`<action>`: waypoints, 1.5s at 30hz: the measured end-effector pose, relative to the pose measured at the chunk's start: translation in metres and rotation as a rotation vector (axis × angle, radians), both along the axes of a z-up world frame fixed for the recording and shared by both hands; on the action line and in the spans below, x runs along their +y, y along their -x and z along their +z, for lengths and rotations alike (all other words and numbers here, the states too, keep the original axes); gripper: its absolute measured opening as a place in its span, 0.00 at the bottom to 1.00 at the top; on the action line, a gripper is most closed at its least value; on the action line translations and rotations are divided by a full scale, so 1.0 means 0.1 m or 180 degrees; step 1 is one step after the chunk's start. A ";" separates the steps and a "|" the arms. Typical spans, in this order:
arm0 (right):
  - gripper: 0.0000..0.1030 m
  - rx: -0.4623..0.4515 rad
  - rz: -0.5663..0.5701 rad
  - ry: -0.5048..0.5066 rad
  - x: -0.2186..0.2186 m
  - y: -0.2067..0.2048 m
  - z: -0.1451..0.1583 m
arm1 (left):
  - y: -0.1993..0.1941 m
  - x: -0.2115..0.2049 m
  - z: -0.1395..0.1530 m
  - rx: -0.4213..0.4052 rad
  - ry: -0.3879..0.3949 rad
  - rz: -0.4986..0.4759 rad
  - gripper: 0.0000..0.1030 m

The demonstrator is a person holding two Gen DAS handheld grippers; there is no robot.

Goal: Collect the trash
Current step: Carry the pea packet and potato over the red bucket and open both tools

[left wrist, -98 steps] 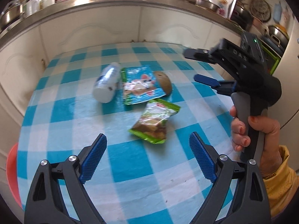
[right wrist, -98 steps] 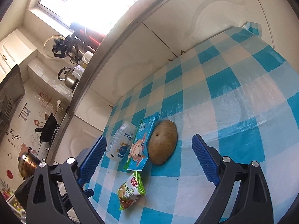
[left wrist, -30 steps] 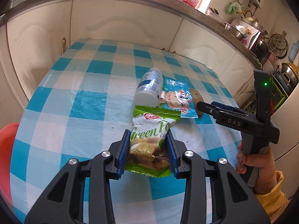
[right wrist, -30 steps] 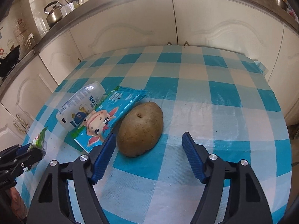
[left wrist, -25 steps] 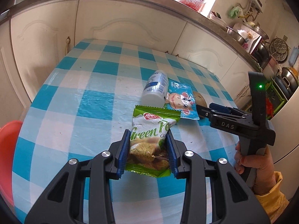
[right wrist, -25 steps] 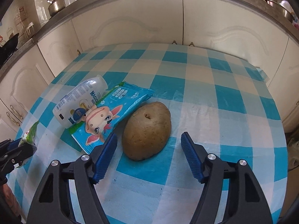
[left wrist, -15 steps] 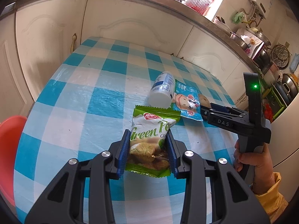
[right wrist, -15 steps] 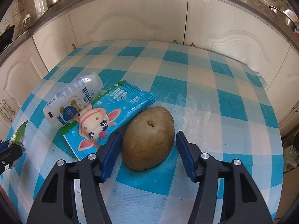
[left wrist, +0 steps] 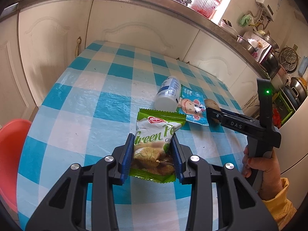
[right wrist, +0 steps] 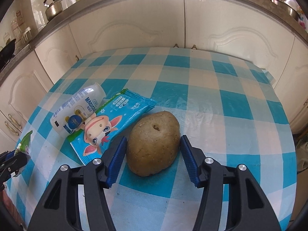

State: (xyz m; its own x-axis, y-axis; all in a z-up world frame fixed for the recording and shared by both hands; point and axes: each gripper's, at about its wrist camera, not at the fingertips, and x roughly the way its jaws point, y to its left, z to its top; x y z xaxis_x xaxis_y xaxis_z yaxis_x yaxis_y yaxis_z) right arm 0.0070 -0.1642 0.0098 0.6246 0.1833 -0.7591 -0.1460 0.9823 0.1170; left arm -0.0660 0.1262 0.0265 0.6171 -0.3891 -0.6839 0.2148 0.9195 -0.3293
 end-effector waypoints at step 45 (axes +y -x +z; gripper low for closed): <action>0.56 -0.0414 0.1357 -0.0336 2.00 0.74 0.79 | 0.39 1.56 -0.05 -0.0035 -0.0244 0.1072 0.38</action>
State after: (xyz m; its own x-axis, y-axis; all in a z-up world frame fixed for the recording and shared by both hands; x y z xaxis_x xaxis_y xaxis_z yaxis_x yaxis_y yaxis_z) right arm -0.0669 0.0354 0.0890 0.5655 0.5168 -0.6428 -0.5547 0.8150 0.1673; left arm -0.1052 0.2825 0.0217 0.7098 -0.1100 -0.6958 -0.1019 0.9613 -0.2559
